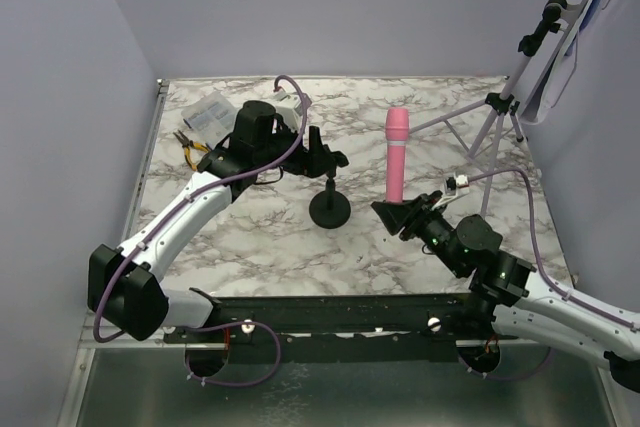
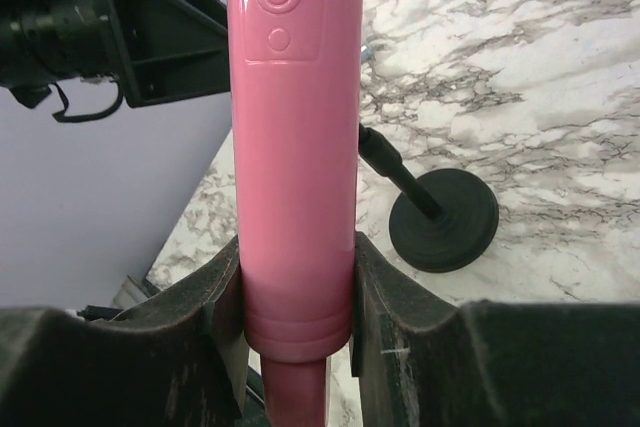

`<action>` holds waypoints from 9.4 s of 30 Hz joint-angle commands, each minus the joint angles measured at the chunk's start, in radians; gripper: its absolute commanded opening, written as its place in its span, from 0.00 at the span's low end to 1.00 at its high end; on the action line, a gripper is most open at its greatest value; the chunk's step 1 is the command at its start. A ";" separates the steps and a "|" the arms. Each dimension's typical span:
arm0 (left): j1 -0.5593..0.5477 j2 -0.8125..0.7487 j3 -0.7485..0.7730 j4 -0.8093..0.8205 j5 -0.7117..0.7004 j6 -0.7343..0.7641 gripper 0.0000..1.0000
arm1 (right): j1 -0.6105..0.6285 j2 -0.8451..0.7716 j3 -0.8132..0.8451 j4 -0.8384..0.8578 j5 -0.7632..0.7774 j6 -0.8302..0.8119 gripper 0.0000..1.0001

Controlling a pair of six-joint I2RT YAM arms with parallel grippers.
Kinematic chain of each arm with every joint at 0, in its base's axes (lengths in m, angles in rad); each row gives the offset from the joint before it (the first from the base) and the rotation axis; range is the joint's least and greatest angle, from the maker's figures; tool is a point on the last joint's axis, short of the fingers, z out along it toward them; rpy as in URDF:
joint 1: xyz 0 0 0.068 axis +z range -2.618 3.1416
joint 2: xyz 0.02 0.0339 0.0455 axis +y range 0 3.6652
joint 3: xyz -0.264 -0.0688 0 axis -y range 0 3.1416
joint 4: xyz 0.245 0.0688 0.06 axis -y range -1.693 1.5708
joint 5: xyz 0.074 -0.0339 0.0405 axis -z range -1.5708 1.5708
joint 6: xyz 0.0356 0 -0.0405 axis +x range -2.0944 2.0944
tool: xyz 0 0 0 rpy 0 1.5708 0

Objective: Set up the instrument practice props

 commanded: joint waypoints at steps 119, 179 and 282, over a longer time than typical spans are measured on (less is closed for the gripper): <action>0.086 0.084 -0.105 0.238 0.853 0.725 0.00 | -0.053 0.518 -0.027 0.519 -0.250 -0.880 0.01; 0.024 0.035 -0.124 0.369 0.756 0.531 0.20 | -0.051 1.270 -0.251 1.651 -0.285 -0.415 0.90; 0.022 -0.468 -0.361 0.804 -0.119 0.408 0.93 | -0.240 1.534 -0.063 1.711 0.408 -0.734 0.04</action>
